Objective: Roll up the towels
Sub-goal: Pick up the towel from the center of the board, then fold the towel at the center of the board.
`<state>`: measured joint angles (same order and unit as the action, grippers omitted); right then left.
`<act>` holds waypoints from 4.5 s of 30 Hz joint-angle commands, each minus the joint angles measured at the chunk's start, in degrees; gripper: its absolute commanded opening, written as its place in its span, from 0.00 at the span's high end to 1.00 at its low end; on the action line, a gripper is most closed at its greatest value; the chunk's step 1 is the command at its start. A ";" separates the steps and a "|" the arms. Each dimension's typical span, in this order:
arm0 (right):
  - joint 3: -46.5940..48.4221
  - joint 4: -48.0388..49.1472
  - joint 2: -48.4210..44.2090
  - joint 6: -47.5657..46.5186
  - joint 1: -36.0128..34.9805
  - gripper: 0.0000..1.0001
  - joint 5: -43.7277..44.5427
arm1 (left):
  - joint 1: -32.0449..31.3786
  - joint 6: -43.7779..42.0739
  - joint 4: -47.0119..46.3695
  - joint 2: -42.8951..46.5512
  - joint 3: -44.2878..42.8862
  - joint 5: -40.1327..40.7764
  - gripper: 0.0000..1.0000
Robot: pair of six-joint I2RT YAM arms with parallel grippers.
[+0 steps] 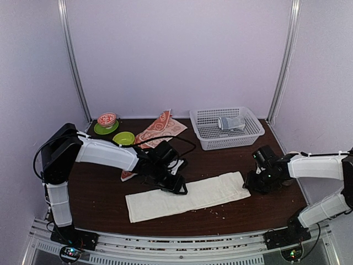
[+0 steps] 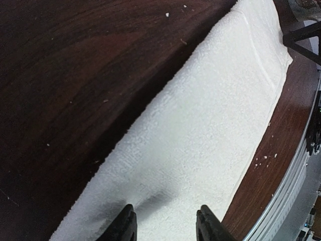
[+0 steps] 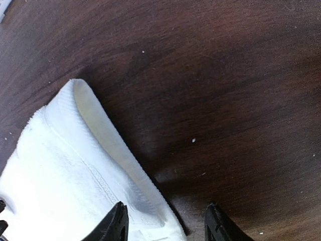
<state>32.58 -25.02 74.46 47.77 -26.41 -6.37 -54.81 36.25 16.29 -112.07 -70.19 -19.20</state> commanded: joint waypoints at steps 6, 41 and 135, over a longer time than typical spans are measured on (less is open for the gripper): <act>5.97 -14.75 8.25 -5.31 -3.84 0.53 5.46 | 0.22 -0.13 -3.62 1.27 1.55 -0.30 0.58; 12.34 -14.08 -11.22 -10.94 -11.05 1.00 8.88 | 0.68 0.23 -0.04 9.80 5.29 3.88 0.59; 23.47 15.46 15.41 -0.54 -34.64 0.46 -1.36 | 1.81 11.00 6.54 51.52 34.46 21.16 0.54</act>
<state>63.44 -16.08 91.35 43.24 -64.03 -11.27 -53.30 47.68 25.82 -55.72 -33.30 5.61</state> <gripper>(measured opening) 0.545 0.454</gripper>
